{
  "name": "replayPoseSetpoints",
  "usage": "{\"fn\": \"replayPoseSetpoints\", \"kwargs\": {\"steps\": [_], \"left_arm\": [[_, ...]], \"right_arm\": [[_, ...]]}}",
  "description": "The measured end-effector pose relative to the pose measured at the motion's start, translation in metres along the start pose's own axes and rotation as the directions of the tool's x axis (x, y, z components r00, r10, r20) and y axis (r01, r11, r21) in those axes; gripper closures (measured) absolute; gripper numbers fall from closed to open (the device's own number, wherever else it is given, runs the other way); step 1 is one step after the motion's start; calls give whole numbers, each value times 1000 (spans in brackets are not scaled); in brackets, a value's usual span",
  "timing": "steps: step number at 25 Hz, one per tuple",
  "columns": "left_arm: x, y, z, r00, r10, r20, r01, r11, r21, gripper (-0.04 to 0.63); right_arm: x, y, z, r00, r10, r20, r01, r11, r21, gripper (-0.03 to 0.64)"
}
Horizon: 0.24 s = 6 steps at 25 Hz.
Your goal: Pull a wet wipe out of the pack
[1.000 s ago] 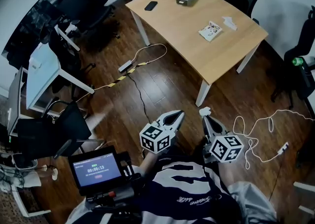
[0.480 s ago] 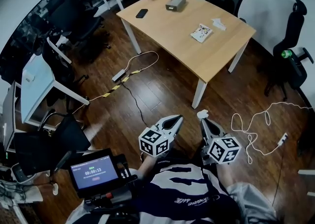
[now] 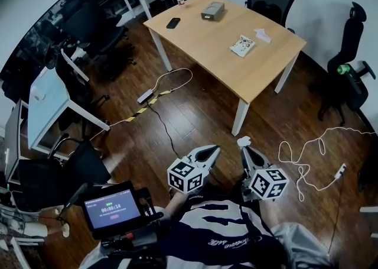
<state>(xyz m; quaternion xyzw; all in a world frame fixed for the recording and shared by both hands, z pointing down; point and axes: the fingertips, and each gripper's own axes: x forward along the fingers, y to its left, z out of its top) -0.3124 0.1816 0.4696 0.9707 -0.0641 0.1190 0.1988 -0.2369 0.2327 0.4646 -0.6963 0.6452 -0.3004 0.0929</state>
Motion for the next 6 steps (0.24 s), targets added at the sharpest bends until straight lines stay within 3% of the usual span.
{"fn": "replayPoseSetpoints", "kwargs": {"steps": [6], "left_arm": [[-3,-1,1,1000,10,6,-10,1000,-3,592]], "right_arm": [[-6,-3,0,1000,-8,8,8,1000,8,609]]}}
